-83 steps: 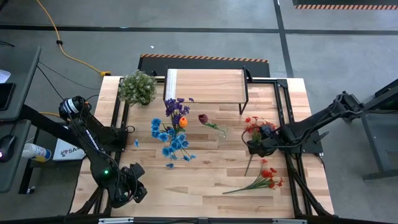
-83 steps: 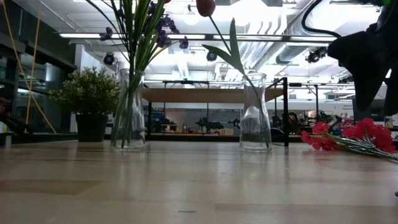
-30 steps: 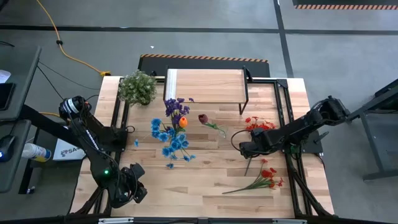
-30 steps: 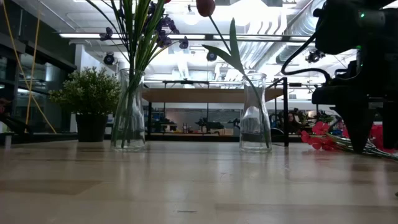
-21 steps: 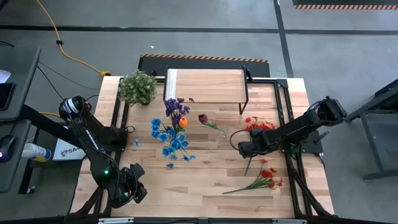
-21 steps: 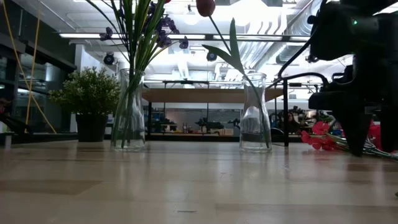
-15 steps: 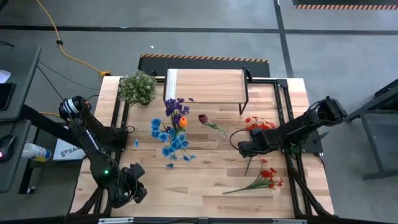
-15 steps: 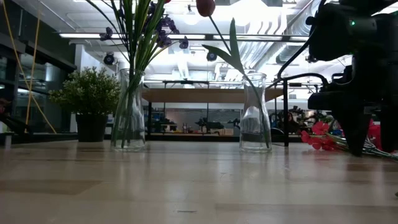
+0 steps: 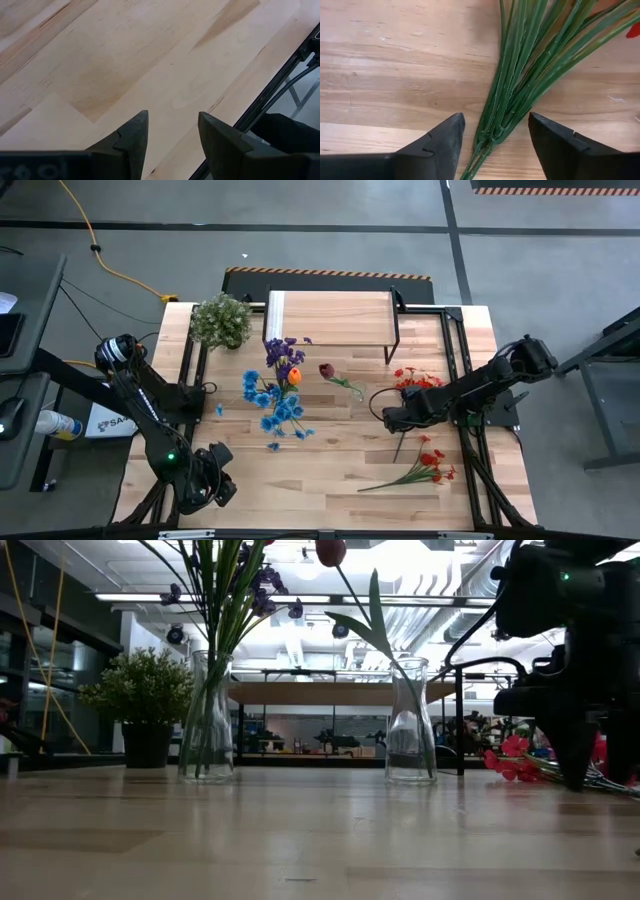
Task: Pick and place flowers into a vace then onto a shelf
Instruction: Put the top orange flowers into the right transparent vase
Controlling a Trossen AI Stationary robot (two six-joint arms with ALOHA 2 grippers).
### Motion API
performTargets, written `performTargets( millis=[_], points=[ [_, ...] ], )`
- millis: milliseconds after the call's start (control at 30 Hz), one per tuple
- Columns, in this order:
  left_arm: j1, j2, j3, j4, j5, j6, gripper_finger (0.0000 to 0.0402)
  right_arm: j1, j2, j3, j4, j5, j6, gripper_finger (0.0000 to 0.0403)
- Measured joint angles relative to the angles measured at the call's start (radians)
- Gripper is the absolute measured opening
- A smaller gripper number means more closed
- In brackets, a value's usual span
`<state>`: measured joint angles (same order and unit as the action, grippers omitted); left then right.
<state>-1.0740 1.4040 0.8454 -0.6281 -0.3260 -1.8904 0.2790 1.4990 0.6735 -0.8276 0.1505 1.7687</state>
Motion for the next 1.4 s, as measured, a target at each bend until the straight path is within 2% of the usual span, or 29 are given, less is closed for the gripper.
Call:
performTargets(
  millis=[333,1000,1167,1400],
  points=[
    [0.000,0.000,0.000,0.000,0.000,0.000,0.0207,-0.001,0.000,-0.002,-0.011,0.005,0.001,0.0143],
    [0.000,0.000,0.000,0.001,0.000,0.000,0.0207,0.000,0.001,-0.002,-0.022,-0.006,0.001,0.0034],
    [0.000,0.000,0.000,0.001,0.000,0.000,0.0207,0.000,0.001,-0.002,-0.023,-0.015,0.004,0.0020],
    [0.000,0.000,0.000,0.001,0.000,0.000,0.0207,0.000,0.001,-0.002,-0.020,-0.024,0.009,0.0022]
  ],
)
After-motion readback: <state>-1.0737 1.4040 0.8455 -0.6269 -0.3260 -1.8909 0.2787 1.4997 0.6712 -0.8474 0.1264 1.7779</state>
